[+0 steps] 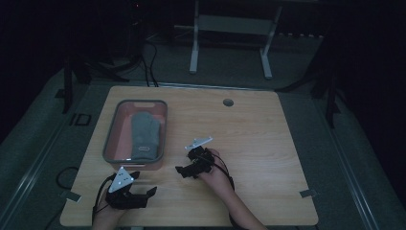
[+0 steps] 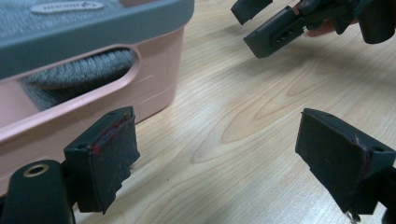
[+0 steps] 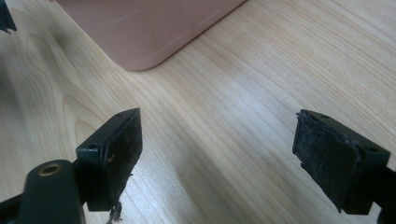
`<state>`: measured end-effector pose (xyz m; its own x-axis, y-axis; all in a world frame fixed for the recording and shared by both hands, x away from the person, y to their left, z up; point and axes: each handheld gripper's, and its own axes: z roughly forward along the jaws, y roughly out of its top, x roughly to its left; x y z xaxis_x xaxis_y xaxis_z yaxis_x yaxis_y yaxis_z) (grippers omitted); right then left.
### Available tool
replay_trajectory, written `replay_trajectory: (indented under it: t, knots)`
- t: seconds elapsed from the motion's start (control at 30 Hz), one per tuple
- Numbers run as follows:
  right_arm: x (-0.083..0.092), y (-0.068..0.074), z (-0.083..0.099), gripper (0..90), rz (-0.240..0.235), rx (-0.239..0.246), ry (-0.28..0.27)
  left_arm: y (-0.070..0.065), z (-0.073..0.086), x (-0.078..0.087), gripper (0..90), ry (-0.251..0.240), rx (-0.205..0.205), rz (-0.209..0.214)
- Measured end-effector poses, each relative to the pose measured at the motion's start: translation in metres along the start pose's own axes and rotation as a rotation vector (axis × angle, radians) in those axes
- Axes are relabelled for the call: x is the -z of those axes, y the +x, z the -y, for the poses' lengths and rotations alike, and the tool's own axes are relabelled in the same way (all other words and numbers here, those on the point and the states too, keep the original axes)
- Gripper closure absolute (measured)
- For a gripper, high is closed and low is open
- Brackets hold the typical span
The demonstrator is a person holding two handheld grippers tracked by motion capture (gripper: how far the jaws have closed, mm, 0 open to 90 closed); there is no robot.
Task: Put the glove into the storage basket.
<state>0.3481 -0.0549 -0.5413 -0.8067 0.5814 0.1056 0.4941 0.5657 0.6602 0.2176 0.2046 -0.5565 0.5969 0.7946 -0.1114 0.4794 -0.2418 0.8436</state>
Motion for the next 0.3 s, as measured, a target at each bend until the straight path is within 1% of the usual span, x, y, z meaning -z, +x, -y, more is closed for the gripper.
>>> replay_trajectory:
  t: [0.07,0.1,0.3]
  knots:
    - [-0.0015,-0.0003,0.0016,15.2,-0.005,0.011,0.004,0.0011,0.0002,0.0007,13.5,-0.005,0.003,-0.002]
    - [-0.0020,-0.0002,0.0023,15.2,-0.002,0.018,0.007,0.0017,-0.0002,0.0010,13.5,-0.007,0.011,0.002]
    - [-0.0033,0.0002,0.0033,15.3,-0.005,0.032,0.008,0.0021,0.0001,0.0016,13.5,-0.009,0.010,0.005]
